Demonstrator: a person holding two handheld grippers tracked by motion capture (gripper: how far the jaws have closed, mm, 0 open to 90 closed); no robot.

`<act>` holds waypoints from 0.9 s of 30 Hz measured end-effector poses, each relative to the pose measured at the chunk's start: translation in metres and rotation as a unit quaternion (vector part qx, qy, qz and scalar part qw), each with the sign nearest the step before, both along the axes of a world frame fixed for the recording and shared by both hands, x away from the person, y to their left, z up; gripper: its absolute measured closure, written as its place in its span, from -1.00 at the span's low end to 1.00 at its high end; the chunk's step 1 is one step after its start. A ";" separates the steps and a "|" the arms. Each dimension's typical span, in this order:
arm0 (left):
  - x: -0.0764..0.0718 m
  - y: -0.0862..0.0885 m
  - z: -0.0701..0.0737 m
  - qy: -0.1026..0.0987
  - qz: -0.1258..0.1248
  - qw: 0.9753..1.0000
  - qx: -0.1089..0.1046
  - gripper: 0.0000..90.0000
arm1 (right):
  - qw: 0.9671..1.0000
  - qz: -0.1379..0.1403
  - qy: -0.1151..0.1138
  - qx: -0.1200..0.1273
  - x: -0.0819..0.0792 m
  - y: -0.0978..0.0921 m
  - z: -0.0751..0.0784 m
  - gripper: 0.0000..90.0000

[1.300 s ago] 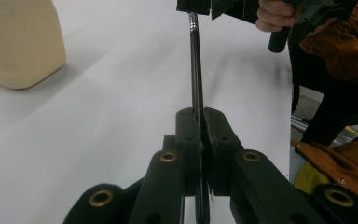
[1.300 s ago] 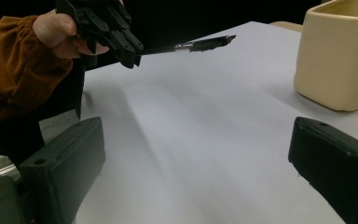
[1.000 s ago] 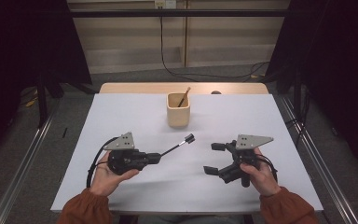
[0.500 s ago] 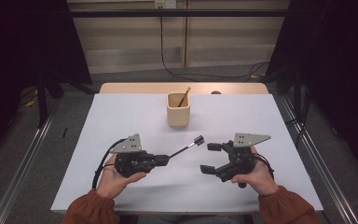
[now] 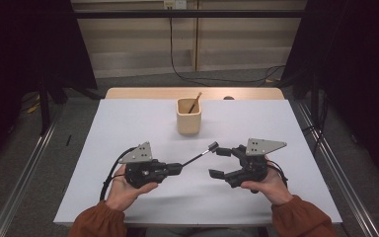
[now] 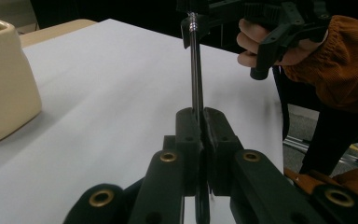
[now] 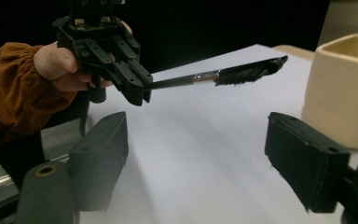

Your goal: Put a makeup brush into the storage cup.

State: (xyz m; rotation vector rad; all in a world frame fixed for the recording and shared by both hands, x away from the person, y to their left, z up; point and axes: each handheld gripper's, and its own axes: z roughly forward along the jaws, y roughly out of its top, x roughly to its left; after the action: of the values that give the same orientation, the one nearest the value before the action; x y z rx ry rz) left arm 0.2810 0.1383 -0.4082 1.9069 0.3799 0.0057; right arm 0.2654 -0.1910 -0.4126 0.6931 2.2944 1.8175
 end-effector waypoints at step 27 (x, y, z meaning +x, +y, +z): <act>0.000 -0.009 0.003 -0.014 -0.008 1.000 -0.018 0.90 | 0.999 0.030 0.017 0.021 0.016 0.014 0.013 0.24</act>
State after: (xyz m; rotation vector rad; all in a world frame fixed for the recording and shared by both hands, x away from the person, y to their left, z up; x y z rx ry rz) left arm 0.2808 0.1291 -0.4056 1.8722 0.3437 0.0156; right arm 0.2815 -0.1770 -0.3998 0.6744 2.3282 1.9004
